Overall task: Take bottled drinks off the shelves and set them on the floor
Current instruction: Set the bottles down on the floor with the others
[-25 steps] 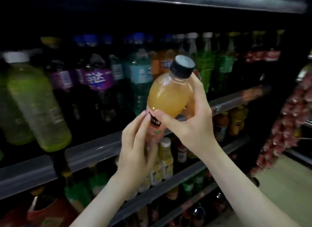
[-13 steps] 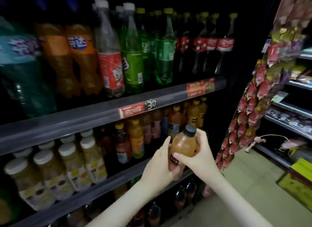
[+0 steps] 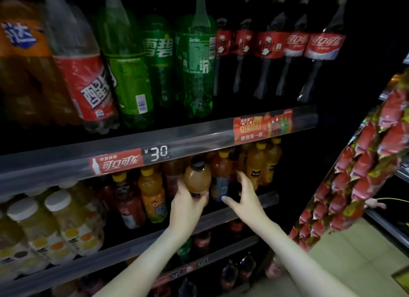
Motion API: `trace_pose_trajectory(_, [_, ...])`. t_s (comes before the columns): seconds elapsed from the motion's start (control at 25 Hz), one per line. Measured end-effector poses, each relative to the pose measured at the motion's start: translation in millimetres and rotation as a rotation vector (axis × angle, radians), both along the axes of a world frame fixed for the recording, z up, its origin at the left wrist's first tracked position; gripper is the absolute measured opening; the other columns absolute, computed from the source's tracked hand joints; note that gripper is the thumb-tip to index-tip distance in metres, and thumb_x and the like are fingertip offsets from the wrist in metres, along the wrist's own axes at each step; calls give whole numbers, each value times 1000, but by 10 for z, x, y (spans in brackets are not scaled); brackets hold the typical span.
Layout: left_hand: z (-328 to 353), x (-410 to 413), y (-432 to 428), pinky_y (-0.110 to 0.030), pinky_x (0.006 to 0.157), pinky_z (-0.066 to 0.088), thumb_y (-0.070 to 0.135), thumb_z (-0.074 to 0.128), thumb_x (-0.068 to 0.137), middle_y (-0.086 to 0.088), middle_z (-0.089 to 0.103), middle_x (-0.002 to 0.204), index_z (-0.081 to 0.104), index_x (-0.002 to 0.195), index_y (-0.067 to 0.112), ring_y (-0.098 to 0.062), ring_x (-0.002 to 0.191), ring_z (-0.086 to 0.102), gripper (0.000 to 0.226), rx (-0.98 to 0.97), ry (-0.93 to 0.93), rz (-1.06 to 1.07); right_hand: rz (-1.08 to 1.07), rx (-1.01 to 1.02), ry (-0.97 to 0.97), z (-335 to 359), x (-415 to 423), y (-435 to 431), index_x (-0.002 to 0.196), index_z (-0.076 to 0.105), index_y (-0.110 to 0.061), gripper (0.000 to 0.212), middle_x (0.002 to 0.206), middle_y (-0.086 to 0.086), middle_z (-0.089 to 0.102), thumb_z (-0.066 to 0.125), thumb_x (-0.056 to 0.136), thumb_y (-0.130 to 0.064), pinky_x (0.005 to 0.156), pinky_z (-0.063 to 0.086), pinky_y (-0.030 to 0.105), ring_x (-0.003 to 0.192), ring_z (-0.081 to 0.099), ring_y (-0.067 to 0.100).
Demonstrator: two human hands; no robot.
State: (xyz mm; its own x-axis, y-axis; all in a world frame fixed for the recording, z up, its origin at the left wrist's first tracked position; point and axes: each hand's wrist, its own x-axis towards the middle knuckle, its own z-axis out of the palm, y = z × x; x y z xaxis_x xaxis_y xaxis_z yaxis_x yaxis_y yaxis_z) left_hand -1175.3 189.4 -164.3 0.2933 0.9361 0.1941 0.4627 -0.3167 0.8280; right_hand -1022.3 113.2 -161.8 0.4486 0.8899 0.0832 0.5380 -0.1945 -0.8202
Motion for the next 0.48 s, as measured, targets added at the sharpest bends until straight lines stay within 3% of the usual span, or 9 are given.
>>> trace_pose_trajectory(0.08, [-73,163,137,-26,64,43,33,69,85,-9,63,98,36,126,3,-32,93,65,61,-28,28,39,-20,-11,2,-29,174,178,149,21,-17,78,142,-5,32,69,87,-21,107,27,21,136,29,10])
trace_pose_trajectory(0.2, [-255,333,206,-33,66,50,35,67,85,-17,64,103,35,128,2,-37,91,65,63,-66,73,135,51,-43,34,-102,307,403,139,37,-16,59,125,-4,47,67,88,-12,90,29,11,125,44,13])
trace_pose_trajectory(0.36, [-292,510,231,-37,73,51,38,66,85,-18,60,116,33,130,3,-37,98,62,66,-106,74,257,84,-111,18,-275,430,588,134,38,-12,51,130,10,53,63,90,-12,89,39,25,119,53,28])
trace_pose_trajectory(0.48, [-340,631,205,-40,69,52,35,65,86,-25,57,112,39,124,-5,-40,92,62,61,-42,121,326,89,-103,-38,-337,480,657,126,38,-10,46,125,11,53,65,89,-18,84,42,27,113,56,30])
